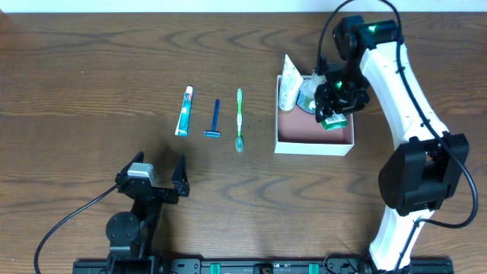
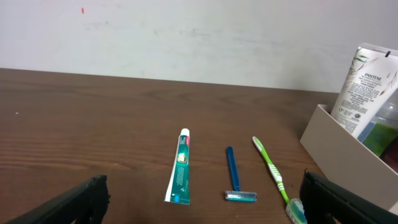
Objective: Pack container
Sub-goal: 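Carry the soap box into the container and drop it inside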
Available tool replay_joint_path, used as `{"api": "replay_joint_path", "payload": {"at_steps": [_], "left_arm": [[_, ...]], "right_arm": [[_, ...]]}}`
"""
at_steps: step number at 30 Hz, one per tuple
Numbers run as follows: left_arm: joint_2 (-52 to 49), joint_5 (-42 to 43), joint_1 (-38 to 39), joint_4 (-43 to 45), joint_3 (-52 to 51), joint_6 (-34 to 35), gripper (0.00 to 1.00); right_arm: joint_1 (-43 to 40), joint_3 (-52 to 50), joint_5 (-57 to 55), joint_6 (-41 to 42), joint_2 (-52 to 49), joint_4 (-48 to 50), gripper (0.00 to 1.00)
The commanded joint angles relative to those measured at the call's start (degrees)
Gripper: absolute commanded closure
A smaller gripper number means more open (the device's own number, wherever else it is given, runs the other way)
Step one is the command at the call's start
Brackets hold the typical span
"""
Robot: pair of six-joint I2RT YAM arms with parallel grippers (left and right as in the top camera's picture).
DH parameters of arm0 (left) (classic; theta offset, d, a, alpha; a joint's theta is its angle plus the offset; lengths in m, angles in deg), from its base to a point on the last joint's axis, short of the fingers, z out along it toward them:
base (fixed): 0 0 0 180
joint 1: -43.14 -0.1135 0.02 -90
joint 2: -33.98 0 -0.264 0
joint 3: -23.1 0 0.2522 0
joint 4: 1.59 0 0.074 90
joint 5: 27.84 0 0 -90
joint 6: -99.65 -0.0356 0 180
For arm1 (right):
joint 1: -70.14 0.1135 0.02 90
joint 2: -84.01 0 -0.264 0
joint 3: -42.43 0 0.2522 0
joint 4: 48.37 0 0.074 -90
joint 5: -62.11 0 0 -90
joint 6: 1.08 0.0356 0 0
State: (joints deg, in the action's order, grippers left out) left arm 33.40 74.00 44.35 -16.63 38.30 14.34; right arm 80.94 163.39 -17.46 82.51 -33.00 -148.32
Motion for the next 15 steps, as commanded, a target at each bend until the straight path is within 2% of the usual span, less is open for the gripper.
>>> {"api": "replay_joint_path", "payload": {"at_steps": [1, 5, 8, 15], "left_arm": [[0.31, 0.79, -0.24, -1.62, -1.2, 0.13, 0.02], [0.31, 0.79, -0.24, -1.62, -1.2, 0.13, 0.02], [0.31, 0.79, -0.24, -1.62, -1.2, 0.13, 0.02], [0.31, 0.79, -0.24, -1.62, -1.2, 0.13, 0.02]], "right_arm": [[0.5, -2.93, -0.11, 0.85, 0.39, 2.62, 0.61], [0.5, -6.58, -0.11, 1.68, 0.39, 7.37, 0.6], [0.52, -8.5, -0.11, 1.7, 0.39, 10.08, 0.51], [0.5, -9.92, -0.09, 1.7, 0.42, 11.02, 0.5]]}}
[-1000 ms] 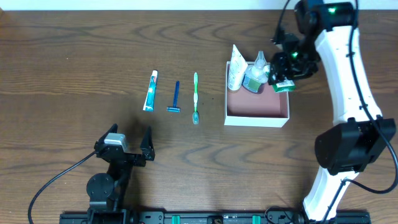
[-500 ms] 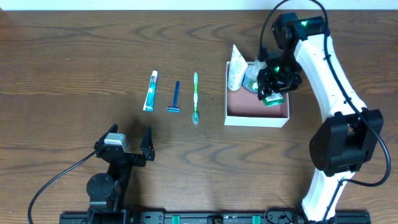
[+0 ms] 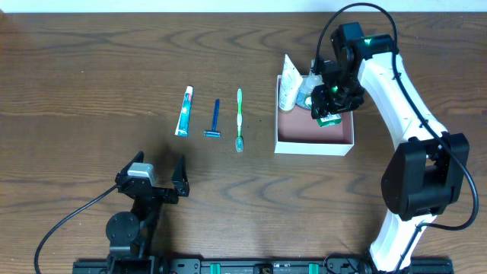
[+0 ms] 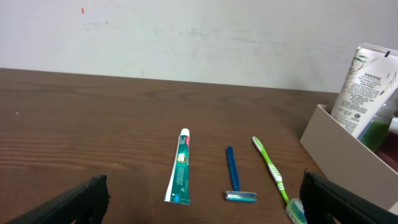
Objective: Pack container
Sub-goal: 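Carry the soap box into the container and drop it inside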
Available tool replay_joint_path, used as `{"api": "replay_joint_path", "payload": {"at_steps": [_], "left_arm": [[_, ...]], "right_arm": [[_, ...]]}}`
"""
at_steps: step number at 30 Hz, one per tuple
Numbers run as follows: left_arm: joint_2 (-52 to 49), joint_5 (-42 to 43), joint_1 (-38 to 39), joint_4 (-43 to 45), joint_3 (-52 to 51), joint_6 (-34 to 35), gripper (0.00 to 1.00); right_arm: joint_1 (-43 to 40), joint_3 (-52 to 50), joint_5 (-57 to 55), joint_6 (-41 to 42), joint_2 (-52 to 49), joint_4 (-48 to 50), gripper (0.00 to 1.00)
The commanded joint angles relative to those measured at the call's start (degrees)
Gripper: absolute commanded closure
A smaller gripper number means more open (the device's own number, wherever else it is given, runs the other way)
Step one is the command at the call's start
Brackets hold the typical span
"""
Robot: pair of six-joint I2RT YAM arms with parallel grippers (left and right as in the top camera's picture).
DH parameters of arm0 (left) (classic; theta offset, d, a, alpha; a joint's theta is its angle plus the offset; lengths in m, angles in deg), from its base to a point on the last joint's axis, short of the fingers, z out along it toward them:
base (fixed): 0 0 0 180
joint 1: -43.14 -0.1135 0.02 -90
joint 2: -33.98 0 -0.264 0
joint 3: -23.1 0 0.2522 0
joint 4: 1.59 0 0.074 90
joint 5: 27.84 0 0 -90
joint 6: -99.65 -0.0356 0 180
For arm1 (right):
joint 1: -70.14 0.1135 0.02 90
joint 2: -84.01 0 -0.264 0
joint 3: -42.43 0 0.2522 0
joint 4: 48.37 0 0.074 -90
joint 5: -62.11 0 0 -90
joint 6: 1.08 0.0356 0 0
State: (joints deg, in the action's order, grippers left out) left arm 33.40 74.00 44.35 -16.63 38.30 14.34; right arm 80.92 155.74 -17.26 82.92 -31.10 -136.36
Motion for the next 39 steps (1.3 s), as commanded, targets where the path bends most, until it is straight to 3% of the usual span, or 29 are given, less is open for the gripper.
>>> {"api": "replay_joint_path", "payload": {"at_steps": [1, 14, 25, 39], "left_arm": [[0.31, 0.79, -0.24, -1.62, -1.2, 0.13, 0.02], [0.31, 0.79, -0.24, -1.62, -1.2, 0.13, 0.02], [0.31, 0.79, -0.24, -1.62, -1.2, 0.13, 0.02], [0.31, 0.81, -0.22, -1.62, -1.2, 0.13, 0.02]], "right_arm": [[0.52, -2.27, -0.28, 1.29, -1.49, -1.03, 0.5], [0.52, -2.01, 1.4, 1.27, -0.76, -4.28, 0.52], [0.52, -2.01, 0.81, 1.25, 5.97, -8.09, 0.52], [0.55, -2.19, -1.86, 1.27, 6.45, -4.9, 0.53]]}}
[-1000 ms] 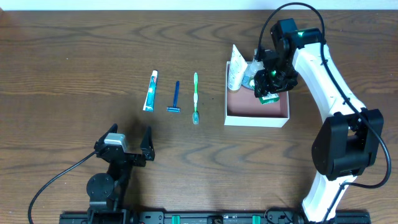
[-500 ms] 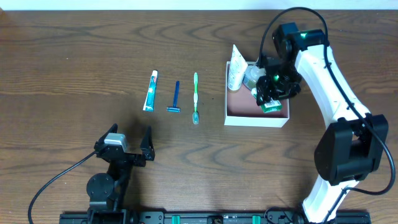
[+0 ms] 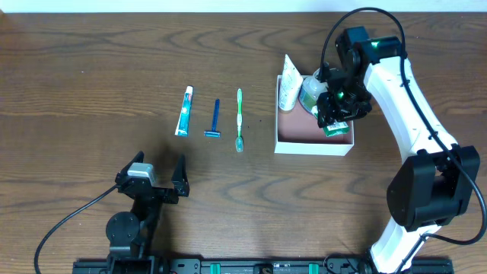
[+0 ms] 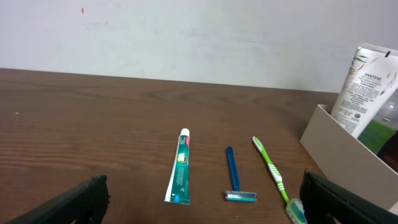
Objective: Pack container
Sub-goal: 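Carry the soap box into the container and drop it inside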
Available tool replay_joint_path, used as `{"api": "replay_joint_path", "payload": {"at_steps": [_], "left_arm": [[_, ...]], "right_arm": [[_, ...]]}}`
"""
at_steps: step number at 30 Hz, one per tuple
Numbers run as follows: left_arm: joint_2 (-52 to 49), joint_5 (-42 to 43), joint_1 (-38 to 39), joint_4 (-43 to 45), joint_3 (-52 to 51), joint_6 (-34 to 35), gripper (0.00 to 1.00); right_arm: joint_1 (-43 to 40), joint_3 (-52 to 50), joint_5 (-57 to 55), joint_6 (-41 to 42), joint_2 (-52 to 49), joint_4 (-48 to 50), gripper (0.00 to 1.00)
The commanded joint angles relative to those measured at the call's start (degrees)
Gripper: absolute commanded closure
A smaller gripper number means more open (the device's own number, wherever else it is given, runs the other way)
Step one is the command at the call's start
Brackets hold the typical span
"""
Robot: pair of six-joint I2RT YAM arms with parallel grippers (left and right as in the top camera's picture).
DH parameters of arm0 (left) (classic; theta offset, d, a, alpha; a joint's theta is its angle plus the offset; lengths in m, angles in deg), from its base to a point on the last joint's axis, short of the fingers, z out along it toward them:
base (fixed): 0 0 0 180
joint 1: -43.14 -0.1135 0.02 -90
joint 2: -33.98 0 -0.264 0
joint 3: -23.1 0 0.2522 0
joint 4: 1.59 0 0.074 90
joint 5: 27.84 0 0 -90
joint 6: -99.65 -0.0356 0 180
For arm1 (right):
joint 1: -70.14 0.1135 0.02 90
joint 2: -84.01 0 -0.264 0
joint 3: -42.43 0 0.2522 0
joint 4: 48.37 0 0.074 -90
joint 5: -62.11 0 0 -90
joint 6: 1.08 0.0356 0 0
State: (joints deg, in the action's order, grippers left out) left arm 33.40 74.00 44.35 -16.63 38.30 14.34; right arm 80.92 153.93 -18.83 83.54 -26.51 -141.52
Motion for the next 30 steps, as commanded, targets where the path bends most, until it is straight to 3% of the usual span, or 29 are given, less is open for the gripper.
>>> {"api": "replay_joint_path", "payload": {"at_steps": [1, 7, 30], "left_arm": [[0.31, 0.79, -0.24, -1.62, -1.2, 0.13, 0.02], [0.31, 0.79, -0.24, -1.62, -1.2, 0.13, 0.02], [0.31, 0.79, -0.24, -1.62, -1.2, 0.13, 0.02]], "right_arm": [[0.55, -0.37, -0.28, 0.66, 1.86, 0.37, 0.53], [0.52, -0.37, -0.28, 0.66, 1.86, 0.39, 0.45], [0.28, 0.83, -0.26, 1.57, 2.23, 3.78, 0.42]]}}
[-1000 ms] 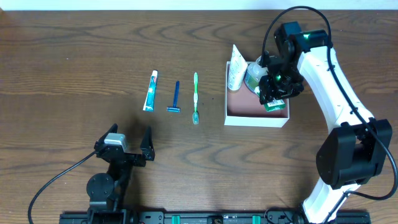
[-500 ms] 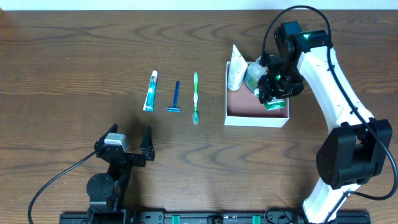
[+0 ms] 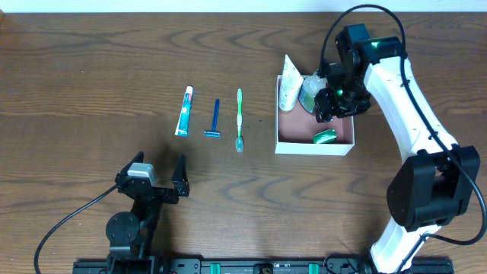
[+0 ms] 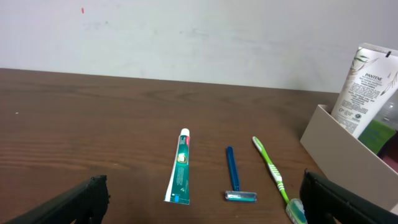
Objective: Pack container
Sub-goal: 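Carry the soap box into the container and drop it inside, then withdraw the right gripper away from the box to the right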
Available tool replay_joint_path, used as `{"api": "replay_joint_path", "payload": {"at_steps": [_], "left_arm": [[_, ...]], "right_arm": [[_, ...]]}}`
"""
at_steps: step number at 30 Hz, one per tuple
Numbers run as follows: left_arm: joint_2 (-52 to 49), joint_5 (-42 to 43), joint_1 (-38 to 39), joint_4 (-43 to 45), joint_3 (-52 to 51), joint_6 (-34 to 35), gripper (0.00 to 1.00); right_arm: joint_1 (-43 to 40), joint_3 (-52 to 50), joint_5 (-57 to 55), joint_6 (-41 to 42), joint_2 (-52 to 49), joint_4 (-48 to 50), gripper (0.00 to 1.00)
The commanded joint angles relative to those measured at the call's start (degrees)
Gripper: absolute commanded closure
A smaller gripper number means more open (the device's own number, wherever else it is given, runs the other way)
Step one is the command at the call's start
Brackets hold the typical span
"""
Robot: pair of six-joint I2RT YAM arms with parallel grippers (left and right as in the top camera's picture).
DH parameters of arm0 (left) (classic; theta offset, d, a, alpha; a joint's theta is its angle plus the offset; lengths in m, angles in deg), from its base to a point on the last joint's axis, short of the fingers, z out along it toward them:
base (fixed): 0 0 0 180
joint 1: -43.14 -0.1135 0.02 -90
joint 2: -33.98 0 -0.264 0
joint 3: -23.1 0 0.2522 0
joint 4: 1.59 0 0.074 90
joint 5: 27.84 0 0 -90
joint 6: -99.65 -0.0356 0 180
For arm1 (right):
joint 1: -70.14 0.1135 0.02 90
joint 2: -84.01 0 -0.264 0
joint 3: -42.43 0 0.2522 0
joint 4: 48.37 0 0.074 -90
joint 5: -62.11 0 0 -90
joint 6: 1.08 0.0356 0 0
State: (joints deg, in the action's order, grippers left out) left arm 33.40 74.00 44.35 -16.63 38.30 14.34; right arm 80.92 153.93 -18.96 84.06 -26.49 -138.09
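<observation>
The white box (image 3: 313, 146) with a pink floor holds a white Pantene tube (image 3: 288, 85), a clear bottle (image 3: 308, 93) and a small green item (image 3: 325, 137) lying at its front right. My right gripper (image 3: 333, 105) hangs over the box's right half, open and apart from the green item. A toothpaste tube (image 3: 184, 111), a blue razor (image 3: 214, 119) and a green toothbrush (image 3: 239, 119) lie in a row left of the box. My left gripper (image 3: 156, 180) rests open near the front edge, well short of them; its fingers (image 4: 81, 199) frame the row.
The box's near wall (image 4: 345, 158) and the Pantene tube (image 4: 364, 81) show at the right of the left wrist view. A pale wall stands behind the table. A black cable (image 3: 68, 221) trails from the left arm's base at the front.
The green item has left my right gripper and now lies on the box floor at the front right. The gripper sits a little farther back over the box. The left arm is unchanged.
My right gripper held the green item over the box's right side, then slightly farther back, then nearer the front right corner. Now the item lies in the box and the gripper is off it. Toothpaste, razor, toothbrush and left arm never moved.
</observation>
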Motion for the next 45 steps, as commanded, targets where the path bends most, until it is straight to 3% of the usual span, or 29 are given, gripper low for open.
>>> {"api": "replay_joint_path", "payload": {"at_steps": [1, 9, 14, 19, 27, 33, 45], "left_arm": [[0.31, 0.79, -0.24, -1.62, -1.2, 0.13, 0.02], [0.31, 0.79, -0.24, -1.62, -1.2, 0.13, 0.02], [0.31, 0.79, -0.24, -1.62, -1.2, 0.13, 0.02], [0.31, 0.79, -0.24, -1.62, -1.2, 0.13, 0.02], [0.31, 0.79, -0.24, -1.62, -1.2, 0.13, 0.02], [0.31, 0.79, -0.24, -1.62, -1.2, 0.13, 0.02], [0.31, 0.79, -0.24, -1.6, -1.2, 0.13, 0.02]], "right_arm": [[0.11, 1.84, -0.13, 1.38, 2.4, 0.07, 0.42], [-2.69, 16.72, 0.02, 1.64, 5.95, -6.71, 0.36], [-7.45, 21.49, -3.67, 2.97, 8.94, -7.21, 0.15], [-16.06, 21.4, -10.21, 7.52, 9.84, -7.32, 0.01], [-27.52, 19.74, -10.08, 9.53, 8.13, -6.6, 0.01], [-32.48, 12.07, -9.99, 13.97, 8.07, 1.97, 0.01], [-33.29, -8.28, -10.19, 15.13, 8.04, 21.44, 0.01]]}}
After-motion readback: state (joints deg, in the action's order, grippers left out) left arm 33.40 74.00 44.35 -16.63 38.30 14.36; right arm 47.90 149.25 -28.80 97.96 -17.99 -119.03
